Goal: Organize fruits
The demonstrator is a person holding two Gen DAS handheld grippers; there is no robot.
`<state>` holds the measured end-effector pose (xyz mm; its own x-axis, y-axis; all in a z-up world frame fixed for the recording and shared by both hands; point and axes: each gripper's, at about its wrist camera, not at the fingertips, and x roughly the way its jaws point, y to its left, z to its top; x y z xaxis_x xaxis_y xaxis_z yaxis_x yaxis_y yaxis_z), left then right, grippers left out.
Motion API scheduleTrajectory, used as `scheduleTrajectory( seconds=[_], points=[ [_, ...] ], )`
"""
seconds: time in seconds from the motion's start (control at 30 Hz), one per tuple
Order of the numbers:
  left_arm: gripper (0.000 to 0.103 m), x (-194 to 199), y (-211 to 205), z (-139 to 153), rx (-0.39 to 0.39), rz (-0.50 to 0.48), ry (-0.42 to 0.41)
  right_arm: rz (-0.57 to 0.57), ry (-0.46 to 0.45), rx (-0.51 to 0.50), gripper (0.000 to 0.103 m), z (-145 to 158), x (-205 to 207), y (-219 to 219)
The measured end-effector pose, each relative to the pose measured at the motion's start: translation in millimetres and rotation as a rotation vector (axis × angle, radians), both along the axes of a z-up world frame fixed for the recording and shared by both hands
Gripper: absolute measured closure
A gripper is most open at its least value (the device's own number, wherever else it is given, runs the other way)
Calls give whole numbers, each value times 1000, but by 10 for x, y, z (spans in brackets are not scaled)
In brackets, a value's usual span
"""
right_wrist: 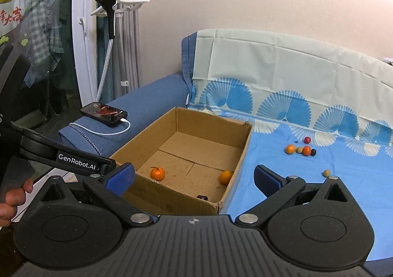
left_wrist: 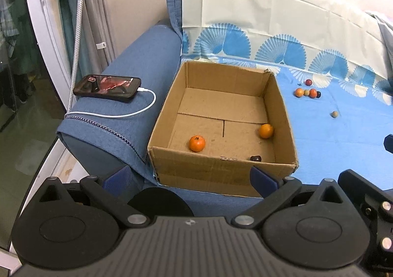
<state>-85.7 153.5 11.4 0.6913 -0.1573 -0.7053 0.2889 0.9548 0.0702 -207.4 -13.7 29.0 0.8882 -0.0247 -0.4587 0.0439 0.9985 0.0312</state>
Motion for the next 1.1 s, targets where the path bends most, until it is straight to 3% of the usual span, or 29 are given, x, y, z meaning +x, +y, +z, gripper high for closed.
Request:
scheduleTrajectory(
  seconds=[1.1],
  points=[
    [0, 113, -183, -130, 33, -44, 44, -27, 49, 39, 1, -99, 141, -52]
  ],
)
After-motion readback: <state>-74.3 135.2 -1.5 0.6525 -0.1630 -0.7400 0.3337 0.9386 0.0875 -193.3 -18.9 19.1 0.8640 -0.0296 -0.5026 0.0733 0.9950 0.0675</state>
